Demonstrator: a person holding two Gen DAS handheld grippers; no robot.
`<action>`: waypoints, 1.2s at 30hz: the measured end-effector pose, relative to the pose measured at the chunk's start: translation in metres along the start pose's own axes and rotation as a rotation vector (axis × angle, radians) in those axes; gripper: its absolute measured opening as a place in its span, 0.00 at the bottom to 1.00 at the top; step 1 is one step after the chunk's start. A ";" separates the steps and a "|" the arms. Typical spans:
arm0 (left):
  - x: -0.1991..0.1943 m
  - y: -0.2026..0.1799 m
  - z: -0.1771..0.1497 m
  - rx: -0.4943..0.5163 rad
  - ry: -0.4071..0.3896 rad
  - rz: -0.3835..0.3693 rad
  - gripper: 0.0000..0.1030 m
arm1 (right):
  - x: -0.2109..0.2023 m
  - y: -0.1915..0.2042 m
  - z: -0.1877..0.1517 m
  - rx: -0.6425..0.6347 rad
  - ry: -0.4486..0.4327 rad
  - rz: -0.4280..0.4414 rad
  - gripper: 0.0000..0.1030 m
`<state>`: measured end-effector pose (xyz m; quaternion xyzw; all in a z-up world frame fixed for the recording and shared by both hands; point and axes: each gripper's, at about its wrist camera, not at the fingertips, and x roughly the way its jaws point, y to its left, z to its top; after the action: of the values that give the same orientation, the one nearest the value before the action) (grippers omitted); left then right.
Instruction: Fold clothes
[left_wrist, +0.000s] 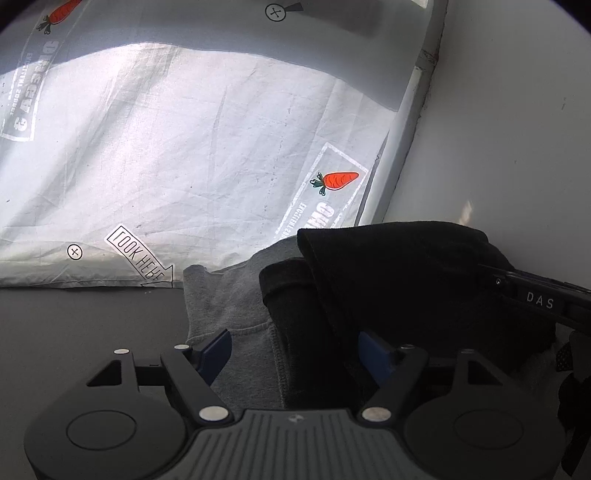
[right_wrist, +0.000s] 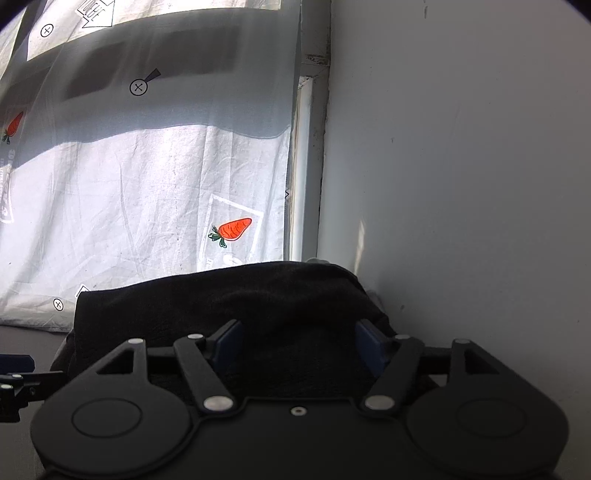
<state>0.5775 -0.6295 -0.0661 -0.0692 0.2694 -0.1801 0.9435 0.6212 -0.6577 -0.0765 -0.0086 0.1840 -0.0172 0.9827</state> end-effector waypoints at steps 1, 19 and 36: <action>-0.009 0.000 0.001 0.005 -0.024 -0.003 0.86 | -0.007 0.001 0.002 0.001 -0.015 -0.006 0.85; -0.255 0.040 -0.017 0.068 -0.423 0.226 1.00 | -0.171 0.050 0.003 -0.032 -0.109 0.191 1.00; -0.450 0.169 -0.094 -0.031 -0.280 0.345 1.00 | -0.346 0.189 -0.047 -0.075 -0.029 0.380 1.00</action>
<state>0.2228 -0.3060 0.0335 -0.0608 0.1462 -0.0004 0.9874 0.2874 -0.4566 0.0008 -0.0103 0.1686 0.1758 0.9698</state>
